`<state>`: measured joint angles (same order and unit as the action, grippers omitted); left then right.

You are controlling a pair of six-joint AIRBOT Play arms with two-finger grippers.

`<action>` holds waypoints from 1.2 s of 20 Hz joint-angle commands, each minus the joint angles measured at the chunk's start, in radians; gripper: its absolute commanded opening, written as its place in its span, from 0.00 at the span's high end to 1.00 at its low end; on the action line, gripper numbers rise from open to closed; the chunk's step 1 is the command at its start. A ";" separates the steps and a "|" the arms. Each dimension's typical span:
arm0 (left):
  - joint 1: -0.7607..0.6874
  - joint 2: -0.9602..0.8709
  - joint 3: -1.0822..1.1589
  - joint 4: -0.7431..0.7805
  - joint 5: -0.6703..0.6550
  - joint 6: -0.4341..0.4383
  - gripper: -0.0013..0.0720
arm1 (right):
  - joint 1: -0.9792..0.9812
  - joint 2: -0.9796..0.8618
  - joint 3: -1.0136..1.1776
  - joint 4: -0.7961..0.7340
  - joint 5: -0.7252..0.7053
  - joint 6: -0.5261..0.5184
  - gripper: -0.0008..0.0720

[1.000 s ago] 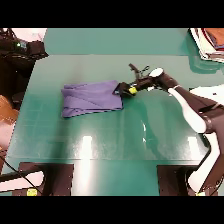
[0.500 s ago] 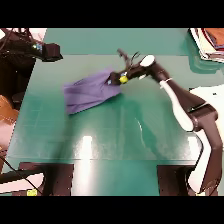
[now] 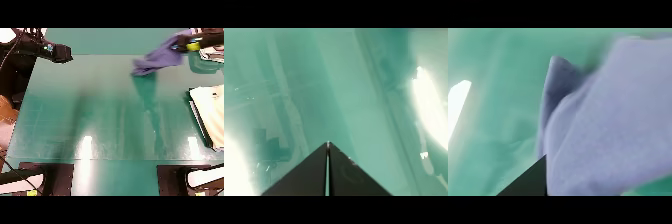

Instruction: Fold the shirts.

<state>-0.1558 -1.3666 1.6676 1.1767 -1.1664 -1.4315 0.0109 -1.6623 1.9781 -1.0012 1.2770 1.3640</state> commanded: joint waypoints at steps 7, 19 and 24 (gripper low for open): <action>-0.005 0.000 0.000 -0.010 0.008 -0.008 0.94 | -0.431 0.084 -0.003 -0.098 0.063 0.010 0.96; -0.005 0.000 0.000 -0.010 0.025 0.000 0.94 | -0.573 0.263 -0.014 -0.202 0.283 0.048 0.96; -0.005 0.000 0.000 -0.010 0.021 0.000 0.94 | -0.680 0.442 -0.313 -0.269 0.320 0.062 0.96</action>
<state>-0.1600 -1.3666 1.6676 1.1667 -1.1435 -1.4349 -0.6132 -1.3106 1.8091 -1.2194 1.5581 1.4113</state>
